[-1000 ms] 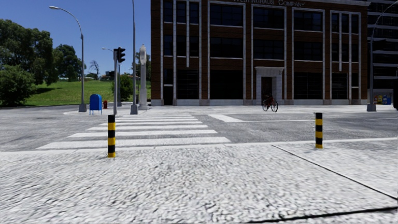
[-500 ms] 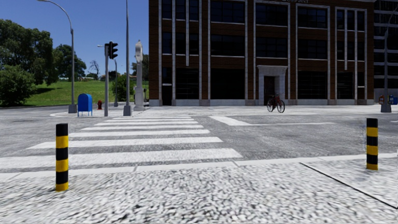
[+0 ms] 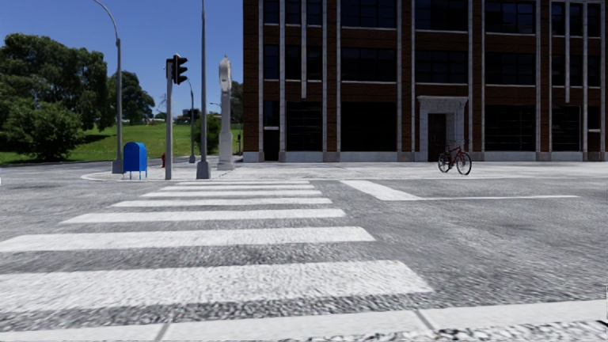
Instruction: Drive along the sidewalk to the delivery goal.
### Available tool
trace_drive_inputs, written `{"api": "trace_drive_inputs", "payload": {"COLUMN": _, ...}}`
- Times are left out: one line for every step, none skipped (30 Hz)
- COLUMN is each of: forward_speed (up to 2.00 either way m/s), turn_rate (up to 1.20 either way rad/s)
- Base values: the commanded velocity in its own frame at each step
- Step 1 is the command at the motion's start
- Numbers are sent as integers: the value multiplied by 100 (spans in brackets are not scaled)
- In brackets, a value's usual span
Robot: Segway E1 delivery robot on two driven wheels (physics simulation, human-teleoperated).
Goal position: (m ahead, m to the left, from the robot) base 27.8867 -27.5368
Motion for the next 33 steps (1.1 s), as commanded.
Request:
{"api": "trace_drive_inputs", "payload": {"forward_speed": 200, "turn_rate": 29}}
{"api": "trace_drive_inputs", "payload": {"forward_speed": 200, "turn_rate": 29}}
{"api": "trace_drive_inputs", "payload": {"forward_speed": 200, "turn_rate": 29}}
{"api": "trace_drive_inputs", "payload": {"forward_speed": 200, "turn_rate": 29}}
{"api": "trace_drive_inputs", "payload": {"forward_speed": 200, "turn_rate": 29}}
{"api": "trace_drive_inputs", "payload": {"forward_speed": 200, "turn_rate": 29}}
{"api": "trace_drive_inputs", "payload": {"forward_speed": 200, "turn_rate": 29}}
{"api": "trace_drive_inputs", "payload": {"forward_speed": 200, "turn_rate": 29}}
{"api": "trace_drive_inputs", "payload": {"forward_speed": 200, "turn_rate": 29}}
{"api": "trace_drive_inputs", "payload": {"forward_speed": 200, "turn_rate": 29}}
{"api": "trace_drive_inputs", "payload": {"forward_speed": 200, "turn_rate": 29}}
{"api": "trace_drive_inputs", "payload": {"forward_speed": 200, "turn_rate": 29}}
{"api": "trace_drive_inputs", "payload": {"forward_speed": 200, "turn_rate": 29}}
{"api": "trace_drive_inputs", "payload": {"forward_speed": 200, "turn_rate": 29}}
{"api": "trace_drive_inputs", "payload": {"forward_speed": 200, "turn_rate": 29}}
{"api": "trace_drive_inputs", "payload": {"forward_speed": 200, "turn_rate": 29}}
{"api": "trace_drive_inputs", "payload": {"forward_speed": 200, "turn_rate": 0}}
{"api": "trace_drive_inputs", "payload": {"forward_speed": 200, "turn_rate": 0}}
{"api": "trace_drive_inputs", "payload": {"forward_speed": 200, "turn_rate": 0}}
{"api": "trace_drive_inputs", "payload": {"forward_speed": 200, "turn_rate": 0}}
{"api": "trace_drive_inputs", "payload": {"forward_speed": 200, "turn_rate": 0}}
{"api": "trace_drive_inputs", "payload": {"forward_speed": 200, "turn_rate": 0}}
{"api": "trace_drive_inputs", "payload": {"forward_speed": 200, "turn_rate": 0}}
{"api": "trace_drive_inputs", "payload": {"forward_speed": 200, "turn_rate": 0}}
{"api": "trace_drive_inputs", "payload": {"forward_speed": 200, "turn_rate": 0}}
{"api": "trace_drive_inputs", "payload": {"forward_speed": 200, "turn_rate": 0}}
{"api": "trace_drive_inputs", "payload": {"forward_speed": 200, "turn_rate": 0}}
{"api": "trace_drive_inputs", "payload": {"forward_speed": 200, "turn_rate": 0}}
{"api": "trace_drive_inputs", "payload": {"forward_speed": 200, "turn_rate": 0}}
{"api": "trace_drive_inputs", "payload": {"forward_speed": 200, "turn_rate": 0}}
{"api": "trace_drive_inputs", "payload": {"forward_speed": 200, "turn_rate": 0}}
{"api": "trace_drive_inputs", "payload": {"forward_speed": 200, "turn_rate": 0}}
{"api": "trace_drive_inputs", "payload": {"forward_speed": 200, "turn_rate": 0}}
